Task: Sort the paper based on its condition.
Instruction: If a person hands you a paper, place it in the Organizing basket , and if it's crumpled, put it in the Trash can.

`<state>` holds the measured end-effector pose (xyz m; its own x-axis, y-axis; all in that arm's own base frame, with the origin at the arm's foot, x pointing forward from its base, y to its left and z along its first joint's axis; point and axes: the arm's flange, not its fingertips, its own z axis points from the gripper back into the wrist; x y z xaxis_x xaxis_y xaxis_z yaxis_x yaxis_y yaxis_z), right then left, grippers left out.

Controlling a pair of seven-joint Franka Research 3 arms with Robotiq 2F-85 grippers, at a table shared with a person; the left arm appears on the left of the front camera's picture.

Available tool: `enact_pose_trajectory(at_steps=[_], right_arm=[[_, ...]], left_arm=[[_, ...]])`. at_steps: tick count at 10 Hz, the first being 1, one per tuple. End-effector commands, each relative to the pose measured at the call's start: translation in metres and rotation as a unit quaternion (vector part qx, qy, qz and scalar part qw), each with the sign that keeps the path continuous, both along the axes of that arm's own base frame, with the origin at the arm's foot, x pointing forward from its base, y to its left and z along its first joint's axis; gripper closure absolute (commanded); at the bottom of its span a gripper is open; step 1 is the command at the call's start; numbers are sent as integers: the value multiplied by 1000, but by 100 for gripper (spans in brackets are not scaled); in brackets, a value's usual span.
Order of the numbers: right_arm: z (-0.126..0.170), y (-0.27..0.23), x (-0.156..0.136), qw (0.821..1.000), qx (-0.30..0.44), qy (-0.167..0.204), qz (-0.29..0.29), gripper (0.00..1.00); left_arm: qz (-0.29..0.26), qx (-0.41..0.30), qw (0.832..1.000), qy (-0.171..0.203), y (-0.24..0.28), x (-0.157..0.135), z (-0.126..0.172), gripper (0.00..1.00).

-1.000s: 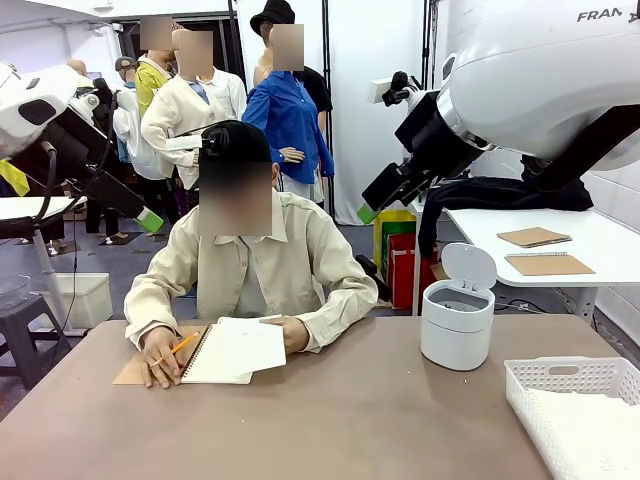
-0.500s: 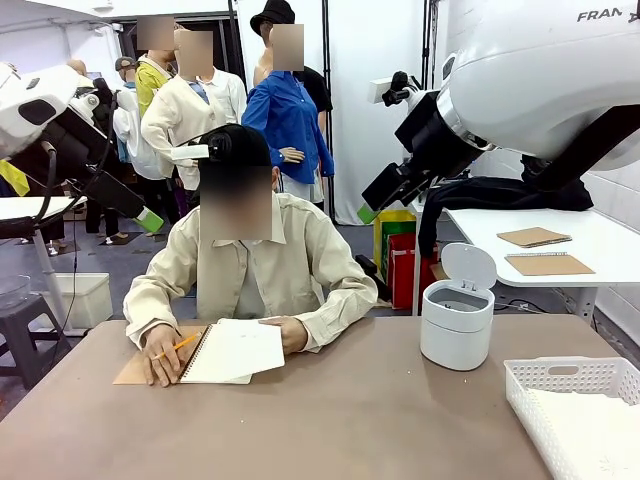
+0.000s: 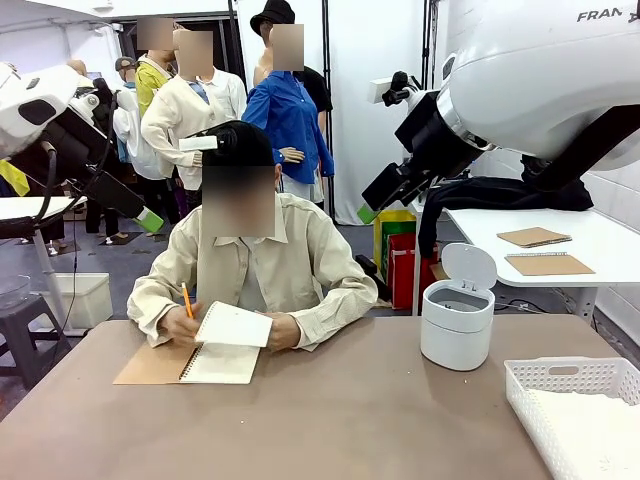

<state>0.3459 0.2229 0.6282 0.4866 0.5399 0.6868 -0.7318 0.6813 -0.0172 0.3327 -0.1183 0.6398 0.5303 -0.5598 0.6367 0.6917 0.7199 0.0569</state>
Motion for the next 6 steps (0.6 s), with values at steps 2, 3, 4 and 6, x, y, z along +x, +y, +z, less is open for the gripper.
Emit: enact_pose_trajectory(at_steps=[2, 3, 4, 6], right_arm=[[0, 0, 0, 1000, -1, 2, -1, 0], [0, 0, 0, 1000, -1, 2, -1, 0], [0, 0, 0, 1000, -1, 2, -1, 0], [0, 0, 0, 1000, -1, 2, -1, 0]], left_arm=[[1, -1, 1000, 2, 0, 0, -1, 0], [1, -1, 1000, 2, 0, 0, -1, 0], [1, -1, 1000, 2, 0, 0, -1, 0], [1, -1, 1000, 2, 0, 0, -1, 0]])
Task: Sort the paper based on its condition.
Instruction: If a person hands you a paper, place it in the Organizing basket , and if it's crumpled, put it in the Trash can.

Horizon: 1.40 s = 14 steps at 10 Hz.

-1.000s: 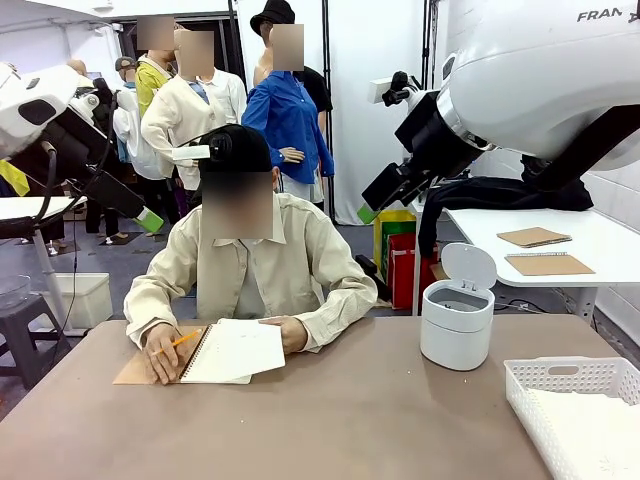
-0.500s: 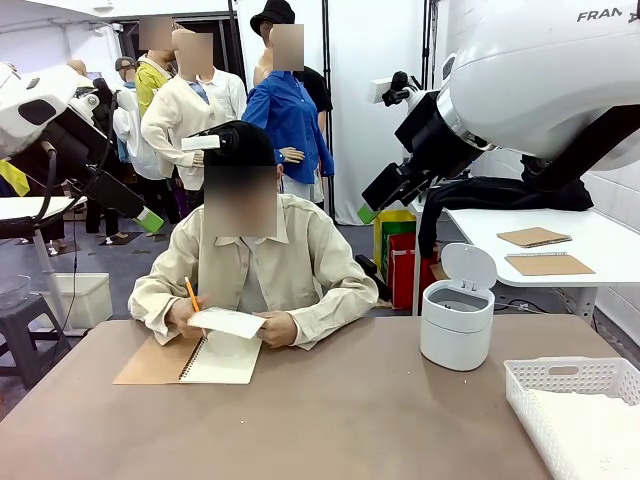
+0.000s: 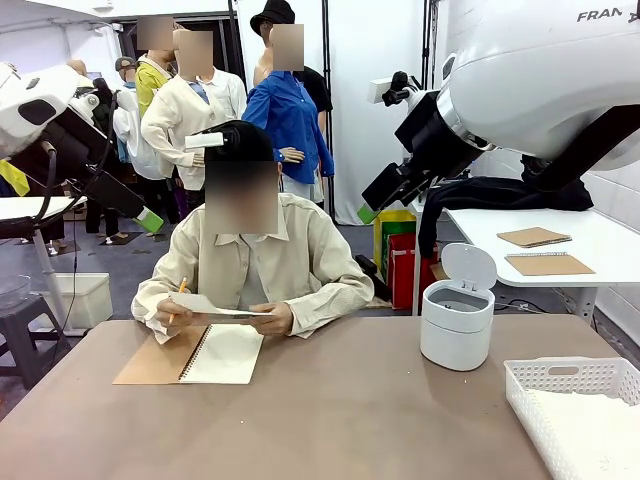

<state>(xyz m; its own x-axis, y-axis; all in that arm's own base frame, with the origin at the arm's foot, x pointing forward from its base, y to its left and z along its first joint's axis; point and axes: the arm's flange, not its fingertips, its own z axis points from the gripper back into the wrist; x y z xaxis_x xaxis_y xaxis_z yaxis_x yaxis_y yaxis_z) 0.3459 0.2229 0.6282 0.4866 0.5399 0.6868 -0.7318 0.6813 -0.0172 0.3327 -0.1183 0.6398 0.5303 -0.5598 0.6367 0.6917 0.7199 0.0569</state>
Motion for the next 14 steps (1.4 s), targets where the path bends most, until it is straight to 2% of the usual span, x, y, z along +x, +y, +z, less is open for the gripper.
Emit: enact_pose_trajectory(at_steps=[1, 14], right_arm=[[0, 0, 0, 1000, -1, 2, -1, 0], [0, 0, 0, 1000, 0, 0, 0, 0]], left_arm=[[1, -1, 1000, 2, 0, 0, -1, 0], [1, -1, 1000, 2, 0, 0, -1, 0]])
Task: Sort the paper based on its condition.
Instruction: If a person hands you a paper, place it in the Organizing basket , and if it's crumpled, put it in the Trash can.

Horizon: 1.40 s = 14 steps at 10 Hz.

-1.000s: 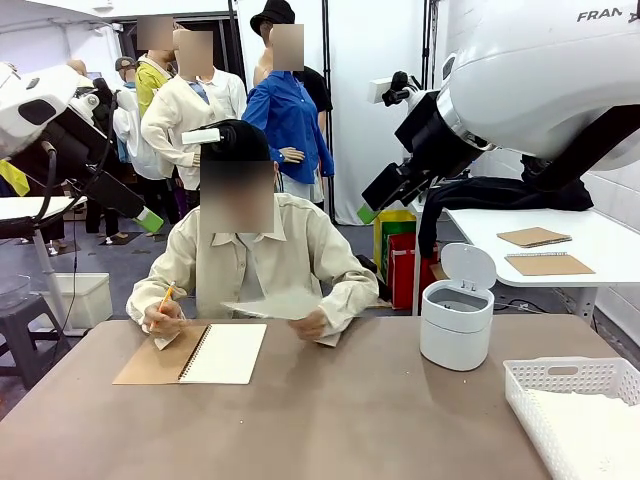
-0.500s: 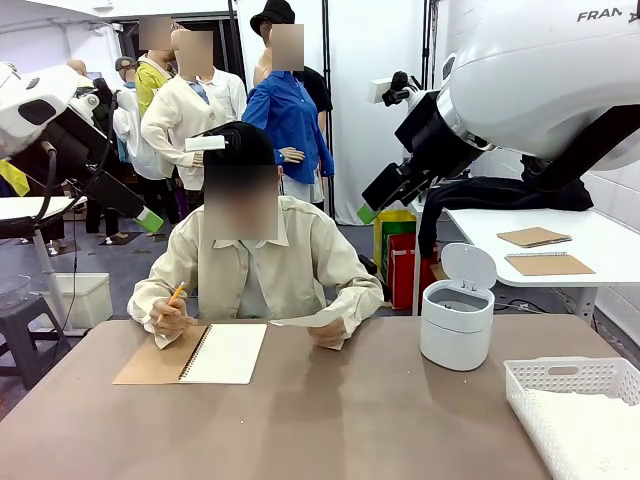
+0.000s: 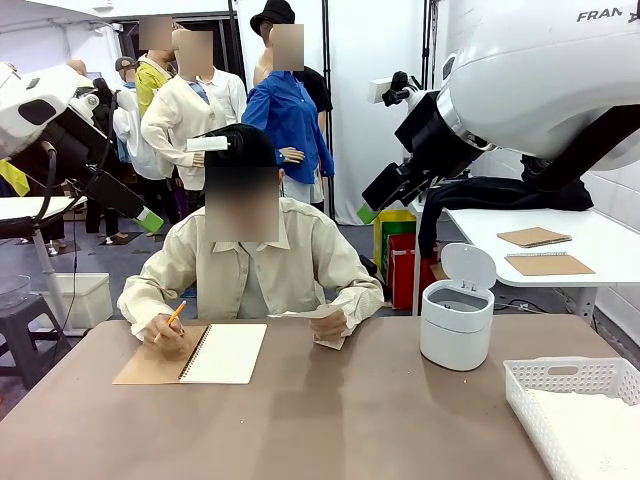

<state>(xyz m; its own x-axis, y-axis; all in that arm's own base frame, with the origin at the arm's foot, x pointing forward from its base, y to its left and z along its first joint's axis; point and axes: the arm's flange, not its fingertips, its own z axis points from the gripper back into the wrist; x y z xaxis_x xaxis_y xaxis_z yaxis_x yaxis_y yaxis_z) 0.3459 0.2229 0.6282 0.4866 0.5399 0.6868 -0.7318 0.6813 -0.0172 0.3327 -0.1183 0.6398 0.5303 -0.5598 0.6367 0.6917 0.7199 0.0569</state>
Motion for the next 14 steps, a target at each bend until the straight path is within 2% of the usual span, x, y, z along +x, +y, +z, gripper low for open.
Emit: enact_pose_trajectory(at_steps=[1, 2, 4, 6, 8, 9, 10, 11, 14], right_arm=[[-8, -6, 12, 997, 39, 62, -28, 0], [-14, -13, 21, 989, 78, 119, -41, 0], [-34, -24, 36, 961, 112, 234, -97, 0], [-66, -21, 49, 928, 135, 318, -143, 0], [-103, -14, 62, 881, 162, 395, -202, 0], [-115, -10, 66, 872, 168, 404, -219, 0], [-117, -6, 66, 901, 124, 357, -211, 0], [-115, -21, 63, 887, 147, 392, -196, 0], [-122, -16, 65, 887, 141, 389, -205, 0]], left_arm=[[1, -1, 1000, 2, 0, 0, -1, 0], [1, -1, 1000, 2, 0, 0, -1, 0], [1, -1, 1000, 2, 0, 0, -1, 0], [1, -1, 1000, 2, 0, 0, -1, 0], [1, -1, 1000, 2, 0, 0, -1, 0], [1, -1, 1000, 2, 0, 0, -1, 0], [1, -1, 1000, 2, 0, 0, -1, 0], [1, -1, 1000, 2, 0, 0, -1, 0], [1, -1, 1000, 2, 0, 0, -1, 0]])
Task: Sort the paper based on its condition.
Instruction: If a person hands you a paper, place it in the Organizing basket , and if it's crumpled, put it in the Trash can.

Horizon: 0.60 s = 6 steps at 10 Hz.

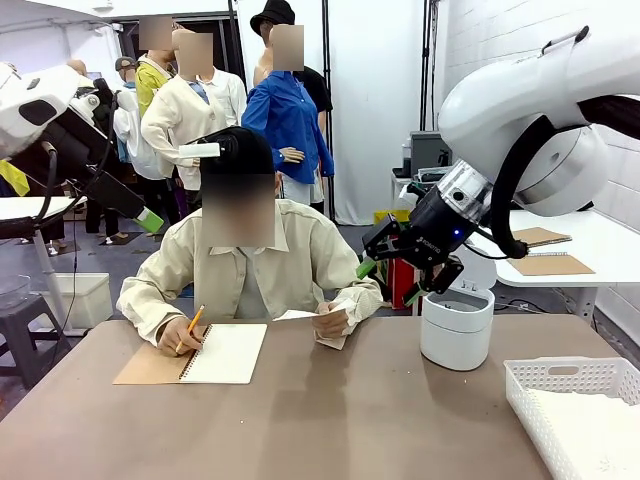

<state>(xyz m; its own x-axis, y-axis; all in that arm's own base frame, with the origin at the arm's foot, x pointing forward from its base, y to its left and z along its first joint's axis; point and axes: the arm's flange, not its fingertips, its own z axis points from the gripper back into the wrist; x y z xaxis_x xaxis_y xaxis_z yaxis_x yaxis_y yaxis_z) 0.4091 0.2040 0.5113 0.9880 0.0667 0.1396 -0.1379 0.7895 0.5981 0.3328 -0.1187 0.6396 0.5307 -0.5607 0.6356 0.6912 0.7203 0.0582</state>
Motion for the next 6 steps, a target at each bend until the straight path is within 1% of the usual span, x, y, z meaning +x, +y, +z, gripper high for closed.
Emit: enact_pose_trajectory(at_steps=[1, 2, 3, 4, 6], right_arm=[[-16, 5, 27, 996, 37, 60, -50, 0], [-29, 7, 51, 985, 96, 117, -84, 0], [-37, 10, 71, 976, 126, 144, -103, 0], [-51, 18, 87, 963, 156, 197, -101, 0], [-76, 29, 104, 951, 156, 249, -98, 0]], left_arm=[[1, -2, 1000, 2, 0, 0, 0, 0], [1, -2, 1000, 2, 0, 0, 0, 0], [1, -2, 1000, 2, 0, 0, 0, 0], [1, -2, 1000, 2, 0, 0, 0, 0], [1, -2, 1000, 2, 0, 0, 0, 0]])
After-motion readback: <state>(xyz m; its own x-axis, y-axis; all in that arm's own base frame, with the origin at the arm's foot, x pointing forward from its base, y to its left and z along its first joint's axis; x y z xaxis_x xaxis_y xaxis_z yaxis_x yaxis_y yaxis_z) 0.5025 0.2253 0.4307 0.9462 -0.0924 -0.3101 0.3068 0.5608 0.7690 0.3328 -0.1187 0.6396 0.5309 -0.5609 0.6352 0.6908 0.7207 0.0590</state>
